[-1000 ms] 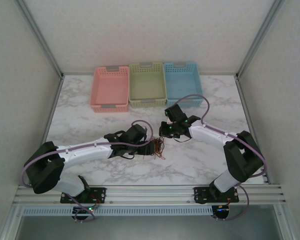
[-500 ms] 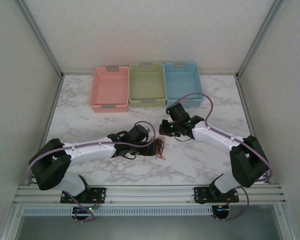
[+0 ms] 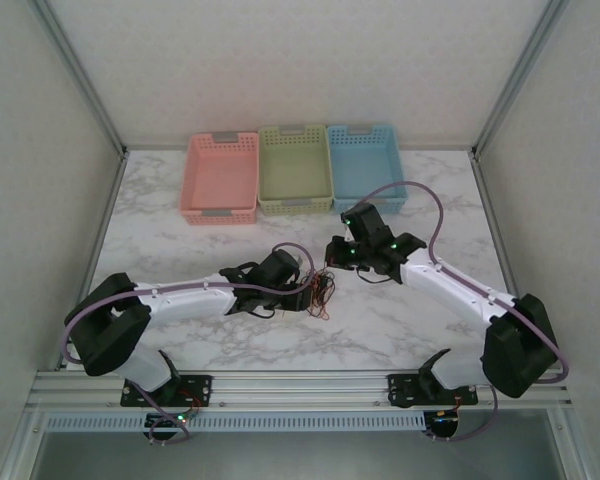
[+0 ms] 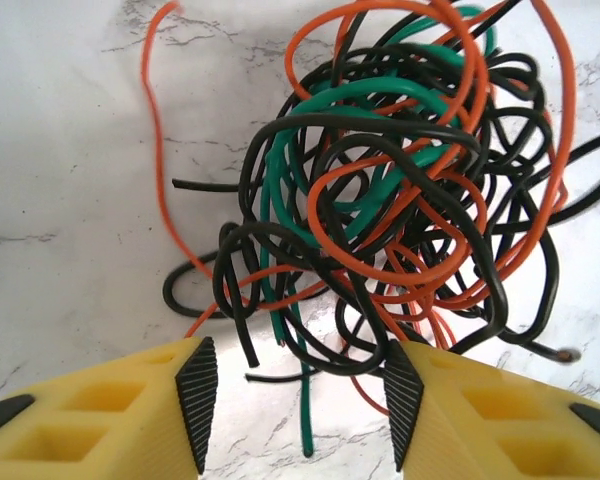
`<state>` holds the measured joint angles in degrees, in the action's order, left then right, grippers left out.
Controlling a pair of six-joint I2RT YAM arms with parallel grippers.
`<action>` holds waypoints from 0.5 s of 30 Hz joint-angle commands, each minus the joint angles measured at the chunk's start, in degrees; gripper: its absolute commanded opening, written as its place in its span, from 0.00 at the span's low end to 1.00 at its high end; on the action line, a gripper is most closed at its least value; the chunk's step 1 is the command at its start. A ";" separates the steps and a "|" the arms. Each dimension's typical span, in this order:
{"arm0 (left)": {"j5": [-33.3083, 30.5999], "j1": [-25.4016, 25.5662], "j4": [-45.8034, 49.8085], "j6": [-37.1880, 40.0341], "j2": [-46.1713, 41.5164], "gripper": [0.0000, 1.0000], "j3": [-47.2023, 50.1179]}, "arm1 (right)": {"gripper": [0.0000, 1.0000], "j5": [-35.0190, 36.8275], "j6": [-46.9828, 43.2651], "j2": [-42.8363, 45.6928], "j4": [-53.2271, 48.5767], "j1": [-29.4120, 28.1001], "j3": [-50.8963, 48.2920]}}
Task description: Untangle the cables
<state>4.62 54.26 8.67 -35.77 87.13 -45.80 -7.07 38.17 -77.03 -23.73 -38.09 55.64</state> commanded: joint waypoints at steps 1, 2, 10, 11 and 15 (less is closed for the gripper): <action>-0.93 0.06 -0.84 -0.57 1.10 0.45 1.42 | 0.00 0.95 -1.08 3.53 -2.95 -0.11 2.69; -1.02 0.06 -0.93 -0.68 1.24 0.43 1.65 | 0.00 0.69 -1.15 4.38 -3.36 -0.10 3.04; -1.80 0.06 -0.14 -0.08 -0.07 0.22 2.19 | 0.00 -1.19 -3.23 9.14 -8.36 0.20 8.09; -1.65 0.05 -0.23 -0.15 -0.27 0.20 2.43 | 0.00 -0.96 -3.47 9.93 -8.97 0.33 8.62; -2.25 0.05 0.12 -0.49 -1.81 0.11 3.74 | 0.00 -1.08 -4.05 11.62 -10.24 0.69 9.75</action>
<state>3.84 54.26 7.99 -36.01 87.55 -43.46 -7.68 35.73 -67.11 -31.88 -37.85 63.07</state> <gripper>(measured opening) 0.121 0.038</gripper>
